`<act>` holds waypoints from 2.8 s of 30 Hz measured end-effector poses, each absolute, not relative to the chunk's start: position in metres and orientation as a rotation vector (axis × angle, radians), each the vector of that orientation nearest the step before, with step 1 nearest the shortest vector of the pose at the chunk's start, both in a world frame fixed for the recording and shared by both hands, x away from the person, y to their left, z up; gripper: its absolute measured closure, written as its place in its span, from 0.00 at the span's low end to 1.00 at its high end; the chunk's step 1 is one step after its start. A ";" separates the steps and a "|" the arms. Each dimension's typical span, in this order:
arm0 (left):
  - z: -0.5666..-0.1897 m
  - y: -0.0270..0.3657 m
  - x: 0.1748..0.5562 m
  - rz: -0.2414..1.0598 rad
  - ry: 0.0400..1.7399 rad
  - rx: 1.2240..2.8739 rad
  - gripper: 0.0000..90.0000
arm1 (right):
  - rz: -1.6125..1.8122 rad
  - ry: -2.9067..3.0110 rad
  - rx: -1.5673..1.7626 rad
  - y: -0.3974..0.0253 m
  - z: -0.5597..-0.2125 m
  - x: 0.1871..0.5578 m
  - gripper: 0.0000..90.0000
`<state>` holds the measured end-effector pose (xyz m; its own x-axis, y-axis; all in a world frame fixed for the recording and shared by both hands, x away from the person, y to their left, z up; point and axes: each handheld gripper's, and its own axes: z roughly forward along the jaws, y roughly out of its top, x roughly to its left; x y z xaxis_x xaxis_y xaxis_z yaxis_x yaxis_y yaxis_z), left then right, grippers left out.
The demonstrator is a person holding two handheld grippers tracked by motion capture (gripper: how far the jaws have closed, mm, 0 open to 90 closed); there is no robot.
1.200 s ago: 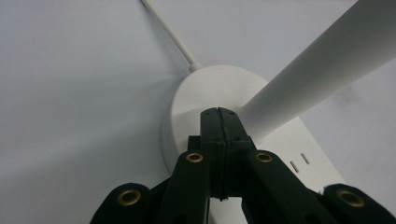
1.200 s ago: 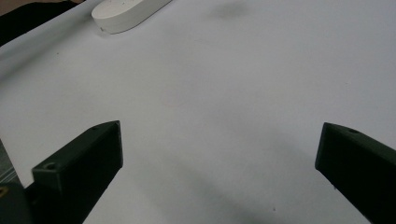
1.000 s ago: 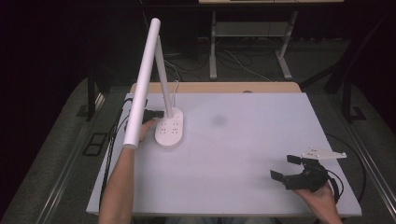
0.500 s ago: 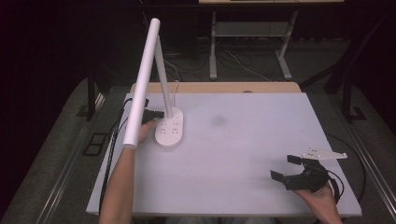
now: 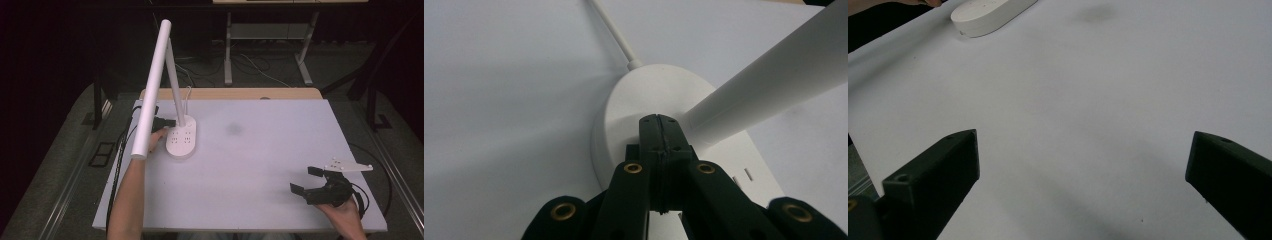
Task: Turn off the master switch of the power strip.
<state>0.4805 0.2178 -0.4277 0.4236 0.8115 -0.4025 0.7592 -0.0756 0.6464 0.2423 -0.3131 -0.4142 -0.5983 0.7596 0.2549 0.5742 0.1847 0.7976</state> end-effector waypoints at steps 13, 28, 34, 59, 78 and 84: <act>-0.423 0.211 0.476 0.140 1.307 1.883 1.00 | 1.376 2.255 1.289 -0.314 -0.415 0.243 0.00; -0.408 0.213 0.470 0.222 1.292 1.911 1.00 | 1.371 2.257 1.290 -0.315 -0.416 0.244 0.00; -0.398 0.217 0.465 0.253 1.280 1.897 1.00 | 1.370 2.261 1.294 -0.314 -0.415 0.244 0.00; -0.346 0.260 0.417 0.267 1.219 1.712 0.81 | 1.377 2.257 1.294 -0.313 -0.415 0.244 0.00; -0.351 0.269 0.345 0.230 1.113 1.643 0.23 | 1.383 2.256 1.283 -0.311 -0.414 0.243 0.00; -0.358 0.261 0.328 0.227 1.083 1.687 0.14 | 1.382 2.256 1.292 -0.311 -0.414 0.243 0.00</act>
<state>0.3278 0.2608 -0.3578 0.5691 0.7442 -0.3497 0.5416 -0.0193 0.8404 0.2427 -0.3109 -0.4140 -0.5991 0.7579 0.2582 0.5742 0.1819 0.7983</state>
